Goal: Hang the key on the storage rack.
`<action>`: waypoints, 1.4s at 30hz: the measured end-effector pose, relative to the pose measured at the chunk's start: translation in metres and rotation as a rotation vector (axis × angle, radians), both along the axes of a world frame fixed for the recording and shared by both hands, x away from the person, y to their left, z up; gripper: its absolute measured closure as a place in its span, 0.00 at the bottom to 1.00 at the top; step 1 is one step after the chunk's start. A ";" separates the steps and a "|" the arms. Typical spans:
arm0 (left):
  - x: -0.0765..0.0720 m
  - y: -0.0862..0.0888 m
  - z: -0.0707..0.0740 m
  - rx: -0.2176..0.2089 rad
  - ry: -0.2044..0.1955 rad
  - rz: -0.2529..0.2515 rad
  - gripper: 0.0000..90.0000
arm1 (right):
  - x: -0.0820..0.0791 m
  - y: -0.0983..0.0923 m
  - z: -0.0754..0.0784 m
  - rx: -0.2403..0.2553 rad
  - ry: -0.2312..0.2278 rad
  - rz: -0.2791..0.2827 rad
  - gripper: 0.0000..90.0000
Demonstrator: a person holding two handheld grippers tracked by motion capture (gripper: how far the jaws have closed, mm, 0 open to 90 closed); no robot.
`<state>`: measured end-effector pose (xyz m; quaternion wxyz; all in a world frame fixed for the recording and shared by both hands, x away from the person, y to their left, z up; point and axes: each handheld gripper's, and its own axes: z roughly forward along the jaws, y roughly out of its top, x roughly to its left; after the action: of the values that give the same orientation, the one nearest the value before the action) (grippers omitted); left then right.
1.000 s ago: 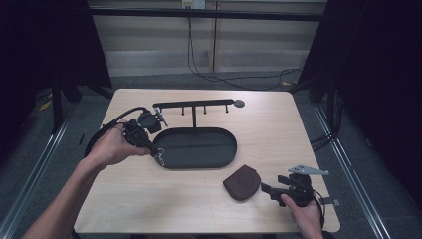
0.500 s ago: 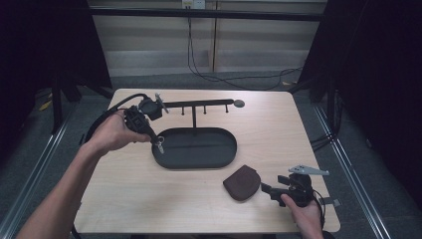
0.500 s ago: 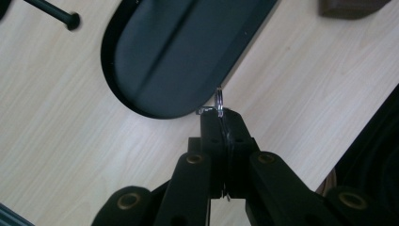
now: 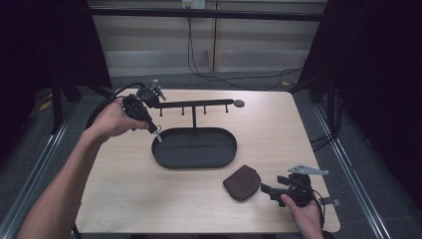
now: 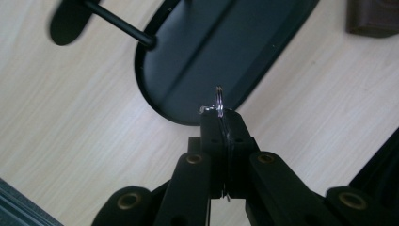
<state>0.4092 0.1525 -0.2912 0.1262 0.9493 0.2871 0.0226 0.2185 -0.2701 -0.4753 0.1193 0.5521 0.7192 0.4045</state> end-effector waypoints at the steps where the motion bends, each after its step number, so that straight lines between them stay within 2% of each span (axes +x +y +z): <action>1: 0.002 0.001 0.001 -0.011 0.000 0.007 0.99 | 0.000 0.000 0.000 0.000 0.000 0.002 0.23; 4: 0.006 0.001 0.003 -0.001 0.000 0.015 0.99 | 0.000 0.000 0.000 0.000 0.001 0.003 0.23; 8: 0.011 -0.002 0.002 -0.011 0.003 0.015 0.99 | 0.000 0.000 0.000 0.002 0.002 0.004 0.23; 12: 0.017 -0.003 -0.001 -0.012 0.002 0.041 0.99 | 0.000 0.001 0.000 0.002 0.002 0.008 0.23; 14: 0.021 -0.003 -0.001 -0.015 -0.010 0.070 0.99 | 0.000 0.001 0.000 0.002 0.004 0.010 0.23; 15: 0.024 -0.002 -0.001 -0.008 0.001 0.068 0.99 | 0.000 0.001 0.000 0.002 0.004 0.010 0.23; 19: 0.030 -0.005 0.000 -0.029 -0.002 0.080 0.99 | 0.000 0.001 0.000 0.001 0.004 0.016 0.23; 30: 0.037 -0.008 -0.002 0.004 -0.031 0.120 0.99 | 0.000 0.001 0.000 0.001 0.005 0.022 0.23; 34: 0.037 -0.007 -0.002 0.001 -0.032 0.119 0.99 | 0.000 0.001 0.000 0.000 0.007 0.024 0.23; 42: 0.038 -0.011 -0.007 0.033 -0.058 0.130 0.99 | 0.000 0.001 0.000 -0.001 0.007 0.025 0.23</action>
<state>0.4474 0.1417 -0.2980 0.1173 0.9295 0.3440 0.0630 0.2184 -0.2689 -0.4758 0.1120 0.5445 0.7267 0.4036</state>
